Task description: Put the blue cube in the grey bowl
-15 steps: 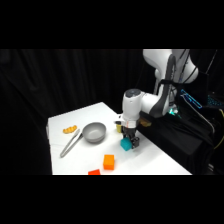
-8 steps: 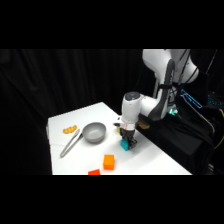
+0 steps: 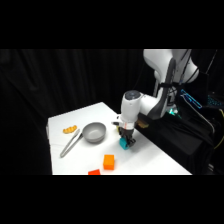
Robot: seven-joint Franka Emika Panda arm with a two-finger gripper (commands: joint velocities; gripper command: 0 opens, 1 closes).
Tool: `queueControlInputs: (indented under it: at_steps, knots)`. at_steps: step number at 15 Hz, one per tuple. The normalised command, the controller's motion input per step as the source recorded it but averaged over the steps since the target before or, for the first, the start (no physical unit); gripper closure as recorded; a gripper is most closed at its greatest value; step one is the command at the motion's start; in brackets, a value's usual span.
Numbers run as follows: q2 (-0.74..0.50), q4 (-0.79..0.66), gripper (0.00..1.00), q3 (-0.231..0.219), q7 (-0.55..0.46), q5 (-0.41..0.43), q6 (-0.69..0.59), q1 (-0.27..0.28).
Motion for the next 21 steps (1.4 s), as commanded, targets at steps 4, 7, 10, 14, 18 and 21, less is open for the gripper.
queueControlInputs:
  at_steps: [4,7,10,14,18,21]
  knots:
    - [-0.43,0.06,0.74,0.156,-0.05,-0.116,-0.55,-0.176]
    - [-0.35,0.15,0.74,0.232,-0.13,-0.065,-0.53,-0.282]
    - [-0.23,0.2,0.74,0.213,-0.21,0.011,-0.45,-0.283]
    - [-0.13,0.27,0.74,0.133,-0.23,0.03,-0.39,-0.246]
    - [0.03,0.39,0.74,0.039,-0.25,0.059,-0.32,-0.244]
    - [0.18,0.44,0.74,0.006,-0.26,0.094,-0.24,-0.193]
